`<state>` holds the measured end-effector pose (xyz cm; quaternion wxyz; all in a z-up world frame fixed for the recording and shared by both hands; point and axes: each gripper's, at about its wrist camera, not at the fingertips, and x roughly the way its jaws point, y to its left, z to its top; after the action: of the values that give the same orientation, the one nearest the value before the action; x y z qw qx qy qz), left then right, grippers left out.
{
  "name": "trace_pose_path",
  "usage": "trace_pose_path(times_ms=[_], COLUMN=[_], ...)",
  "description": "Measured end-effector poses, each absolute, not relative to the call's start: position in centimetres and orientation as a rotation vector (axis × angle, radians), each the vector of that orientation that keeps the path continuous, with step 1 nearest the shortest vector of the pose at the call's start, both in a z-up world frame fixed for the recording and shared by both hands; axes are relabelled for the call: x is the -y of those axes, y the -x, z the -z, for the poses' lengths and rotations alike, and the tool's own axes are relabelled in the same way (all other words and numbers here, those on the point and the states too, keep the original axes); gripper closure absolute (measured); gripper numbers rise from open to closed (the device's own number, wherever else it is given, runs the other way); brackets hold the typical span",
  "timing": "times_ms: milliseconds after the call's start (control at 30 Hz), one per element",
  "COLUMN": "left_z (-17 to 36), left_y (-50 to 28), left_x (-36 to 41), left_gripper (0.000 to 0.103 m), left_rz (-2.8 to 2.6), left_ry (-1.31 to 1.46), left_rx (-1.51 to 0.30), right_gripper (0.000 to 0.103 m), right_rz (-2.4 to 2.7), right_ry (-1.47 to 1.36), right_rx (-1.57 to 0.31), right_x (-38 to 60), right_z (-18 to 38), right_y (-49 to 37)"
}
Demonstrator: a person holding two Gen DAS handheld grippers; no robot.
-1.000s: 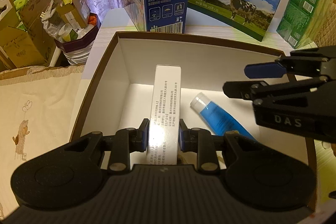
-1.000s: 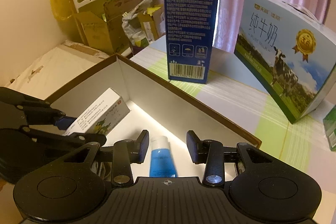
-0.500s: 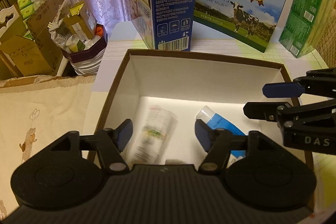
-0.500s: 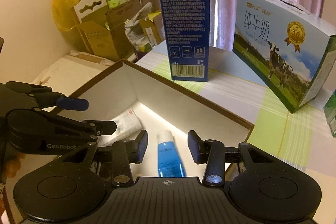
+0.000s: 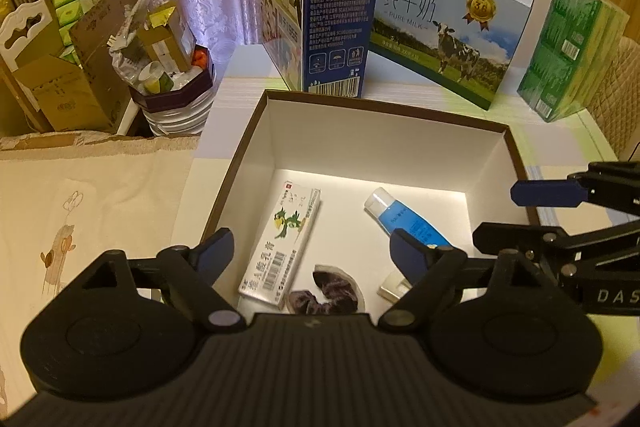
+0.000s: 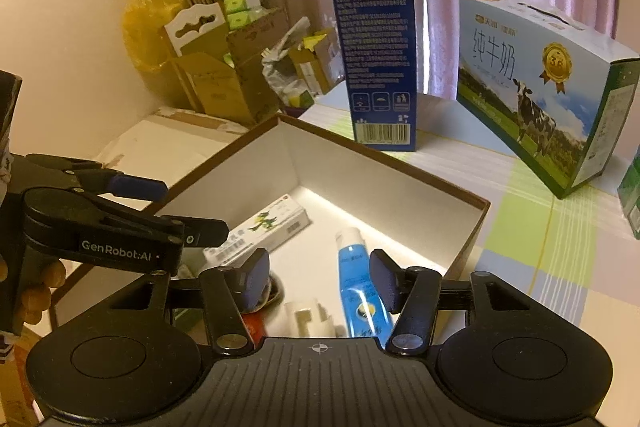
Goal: Organize objects
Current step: 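Withdraw both open tools from the brown box toward the pill bottle and clear case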
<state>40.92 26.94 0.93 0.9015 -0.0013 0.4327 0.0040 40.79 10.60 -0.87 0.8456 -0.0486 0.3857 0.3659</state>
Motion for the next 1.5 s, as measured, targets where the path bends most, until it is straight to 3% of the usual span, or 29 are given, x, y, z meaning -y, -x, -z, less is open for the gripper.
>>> trace_pose_path(times_ms=[1500], left_z=[-4.5], left_y=[-24.0], left_x=[-18.8], left_gripper=[0.02], left_rz=[0.005], left_ry=[0.06], left_rx=[-0.879], right_gripper=[0.048], right_rz=[-0.769], right_ry=[-0.013], right_rx=[-0.801], right_x=[-0.1], right_z=[-2.6], right_y=[-25.9])
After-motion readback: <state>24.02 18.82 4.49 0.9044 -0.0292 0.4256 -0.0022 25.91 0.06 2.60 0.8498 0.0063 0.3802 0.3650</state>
